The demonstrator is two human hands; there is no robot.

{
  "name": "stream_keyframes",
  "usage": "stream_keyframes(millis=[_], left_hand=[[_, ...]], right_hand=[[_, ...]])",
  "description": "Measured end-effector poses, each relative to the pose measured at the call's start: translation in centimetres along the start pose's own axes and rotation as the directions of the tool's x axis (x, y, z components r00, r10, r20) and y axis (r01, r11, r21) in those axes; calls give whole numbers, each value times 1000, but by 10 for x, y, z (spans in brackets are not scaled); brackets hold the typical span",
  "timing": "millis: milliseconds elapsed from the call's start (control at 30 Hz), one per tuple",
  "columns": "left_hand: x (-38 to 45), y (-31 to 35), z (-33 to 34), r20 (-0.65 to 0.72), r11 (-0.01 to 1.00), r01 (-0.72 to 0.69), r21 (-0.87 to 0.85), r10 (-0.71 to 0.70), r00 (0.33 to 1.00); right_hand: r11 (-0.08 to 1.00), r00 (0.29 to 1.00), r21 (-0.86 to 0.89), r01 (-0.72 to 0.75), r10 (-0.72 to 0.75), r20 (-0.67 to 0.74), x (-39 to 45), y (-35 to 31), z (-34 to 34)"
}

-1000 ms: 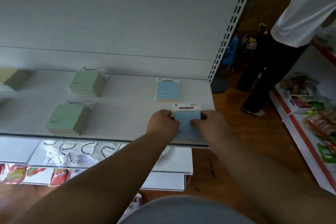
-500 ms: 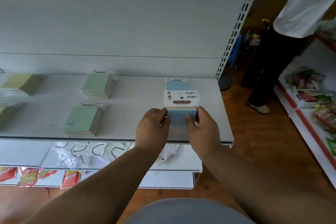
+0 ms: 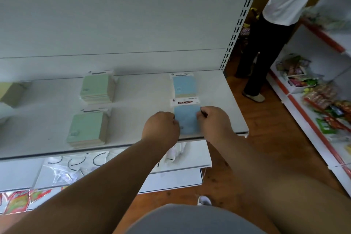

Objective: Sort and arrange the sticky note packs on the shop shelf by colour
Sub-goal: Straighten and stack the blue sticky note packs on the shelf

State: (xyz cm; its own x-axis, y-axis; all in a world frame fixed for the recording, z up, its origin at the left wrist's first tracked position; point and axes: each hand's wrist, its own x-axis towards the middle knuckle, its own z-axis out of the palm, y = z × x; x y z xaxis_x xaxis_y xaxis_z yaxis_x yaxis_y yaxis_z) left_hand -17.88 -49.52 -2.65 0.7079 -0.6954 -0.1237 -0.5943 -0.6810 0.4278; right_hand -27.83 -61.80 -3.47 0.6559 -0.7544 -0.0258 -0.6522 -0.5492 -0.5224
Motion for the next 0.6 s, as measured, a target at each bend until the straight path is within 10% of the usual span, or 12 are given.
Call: stream_keyframes(millis=[233,600], left_hand=[[-2,3,-8,27,992,-21,124,17,999],[-5,-9,2,159,955,-205,213,173,972]], right_hand=[[992,997,-112,-55,61,54,10,4,-2],[915,907,-179,363,-302,294,-9,36,-22]])
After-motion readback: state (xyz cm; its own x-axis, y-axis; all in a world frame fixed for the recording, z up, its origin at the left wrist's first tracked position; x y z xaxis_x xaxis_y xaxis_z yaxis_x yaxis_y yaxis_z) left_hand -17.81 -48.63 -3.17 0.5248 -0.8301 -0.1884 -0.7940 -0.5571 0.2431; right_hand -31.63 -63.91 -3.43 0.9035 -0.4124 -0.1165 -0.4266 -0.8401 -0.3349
